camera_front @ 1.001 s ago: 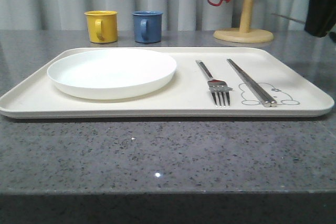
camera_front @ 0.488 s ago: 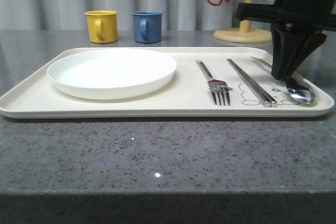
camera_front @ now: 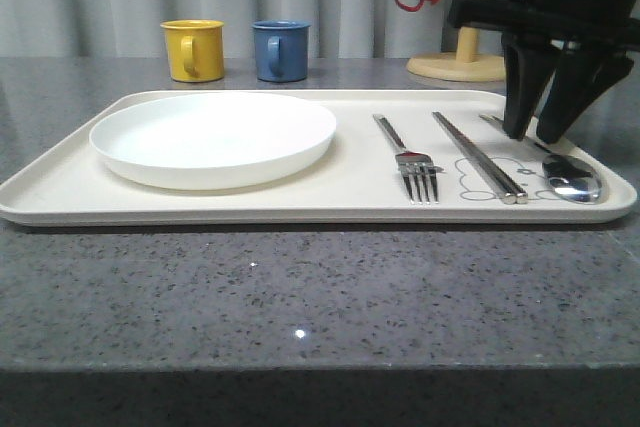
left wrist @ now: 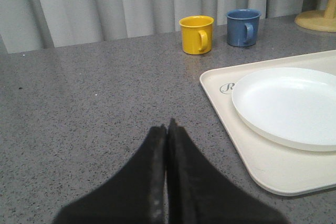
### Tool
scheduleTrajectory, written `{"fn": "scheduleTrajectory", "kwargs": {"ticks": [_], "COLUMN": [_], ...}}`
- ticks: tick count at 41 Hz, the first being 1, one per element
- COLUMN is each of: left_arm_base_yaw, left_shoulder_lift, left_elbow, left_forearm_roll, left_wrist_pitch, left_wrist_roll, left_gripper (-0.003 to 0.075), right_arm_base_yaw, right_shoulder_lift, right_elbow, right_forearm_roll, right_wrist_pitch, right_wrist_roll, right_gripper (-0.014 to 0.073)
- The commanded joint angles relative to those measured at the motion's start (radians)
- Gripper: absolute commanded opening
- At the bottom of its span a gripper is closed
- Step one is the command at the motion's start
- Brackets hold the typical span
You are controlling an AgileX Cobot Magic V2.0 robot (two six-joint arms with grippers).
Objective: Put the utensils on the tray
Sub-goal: 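Lay the spoon beside the chopsticks and open the right gripper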
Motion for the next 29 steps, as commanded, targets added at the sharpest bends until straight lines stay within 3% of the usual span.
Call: {"fn": "scheduleTrajectory", "kwargs": {"ticks": [1,8,22,29], "left_arm_base_yaw": [-0.001,-0.001,-0.001,-0.001], "left_shoulder_lift": [0.012,0.012,0.012,0.012], "left_elbow": [-0.029,-0.029,-0.029,-0.029], "left_forearm_roll": [-0.009,-0.009,-0.009,-0.009], "left_wrist_pitch": [-0.083,-0.083,-0.083,-0.083], "left_wrist_roll": [-0.006,-0.006,-0.006,-0.006], "left_gripper": [-0.0018,-0.0018,-0.0018,-0.0018], "right_arm_base_yaw": [0.001,0.001,0.001,0.001], "right_shoulder_lift": [-0.12,-0.247,-0.519,-0.675], "right_elbow": [-0.035,-0.059,-0.003,0.193], "right_forearm_roll": [-0.003,-0.055,-0.091,-0.154], "right_wrist_pitch": [-0.041,-0.035,-0.044,-0.201], "right_wrist_roll": [-0.004,-0.051,-0.224,-0.234], "right_gripper": [0.0277,0.026,-0.0064,-0.0067]}}
